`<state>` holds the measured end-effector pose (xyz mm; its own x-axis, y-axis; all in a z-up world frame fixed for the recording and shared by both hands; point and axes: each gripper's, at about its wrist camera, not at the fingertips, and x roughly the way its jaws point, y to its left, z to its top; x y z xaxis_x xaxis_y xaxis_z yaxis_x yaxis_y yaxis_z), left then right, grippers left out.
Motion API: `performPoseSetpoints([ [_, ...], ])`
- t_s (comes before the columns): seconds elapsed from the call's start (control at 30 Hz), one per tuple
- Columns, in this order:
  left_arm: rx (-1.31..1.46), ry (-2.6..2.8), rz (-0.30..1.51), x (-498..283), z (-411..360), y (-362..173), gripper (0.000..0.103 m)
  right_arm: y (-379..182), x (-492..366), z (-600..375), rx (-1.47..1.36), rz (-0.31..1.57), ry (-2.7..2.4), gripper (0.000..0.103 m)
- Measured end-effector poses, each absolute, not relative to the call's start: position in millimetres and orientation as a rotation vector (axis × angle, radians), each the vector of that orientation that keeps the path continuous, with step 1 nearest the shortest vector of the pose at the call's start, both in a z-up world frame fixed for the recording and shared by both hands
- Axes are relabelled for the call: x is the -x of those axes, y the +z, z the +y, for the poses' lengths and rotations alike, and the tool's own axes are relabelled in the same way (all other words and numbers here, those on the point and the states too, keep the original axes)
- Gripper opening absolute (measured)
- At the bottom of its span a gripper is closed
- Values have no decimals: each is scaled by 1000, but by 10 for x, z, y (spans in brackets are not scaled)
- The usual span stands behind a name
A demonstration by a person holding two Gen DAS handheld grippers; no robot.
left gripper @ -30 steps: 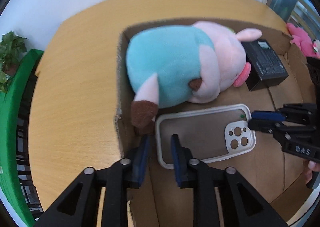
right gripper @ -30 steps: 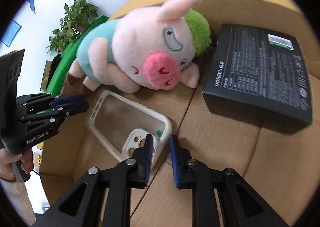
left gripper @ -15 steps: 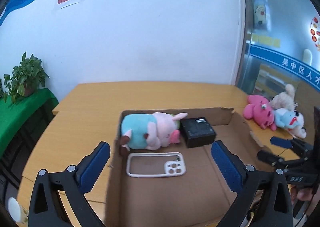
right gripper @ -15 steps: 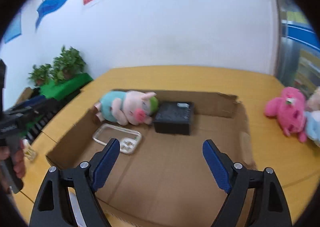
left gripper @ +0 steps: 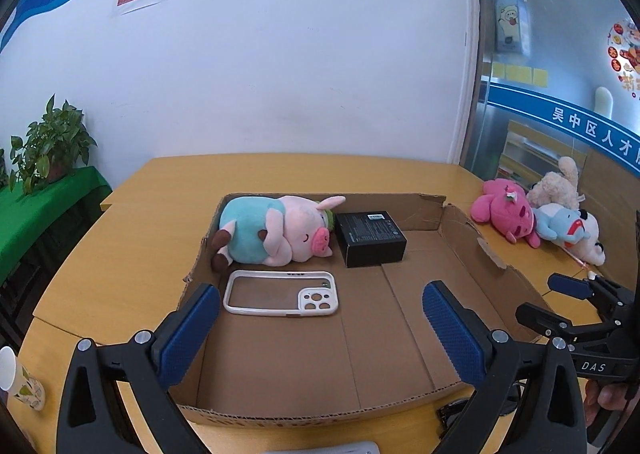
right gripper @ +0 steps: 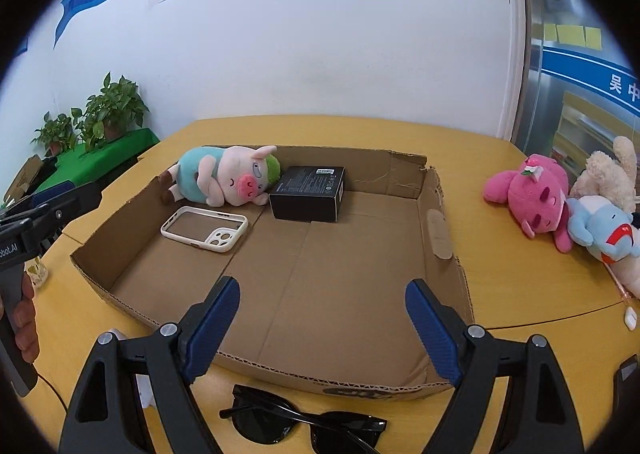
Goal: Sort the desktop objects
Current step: 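Raise both grippers away from the box toward the table, then grasp the white folding phone stand with both grippers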
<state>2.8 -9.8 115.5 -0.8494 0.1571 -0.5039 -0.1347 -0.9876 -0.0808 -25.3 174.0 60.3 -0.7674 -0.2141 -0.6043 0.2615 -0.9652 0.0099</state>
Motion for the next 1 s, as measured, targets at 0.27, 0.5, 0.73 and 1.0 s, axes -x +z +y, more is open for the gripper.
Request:
performPoseSetpoints([
  [0.27,793,2869,-69,-90,-101,1139,102,593,198,1733,-908,111,-2736,85],
  [0.5,812,2855,-66,-114,-112,1064,103,526,149,1751,-931,104,-2728,85],
  [0.73,887,2791,-131,-252,-362,909,102,410,7,1548,-946,93,-2497,85],
  [1.0,1104,2620,-209,-454,-677,469,102,-49,-195,825,-1042,57,-2059,85],
])
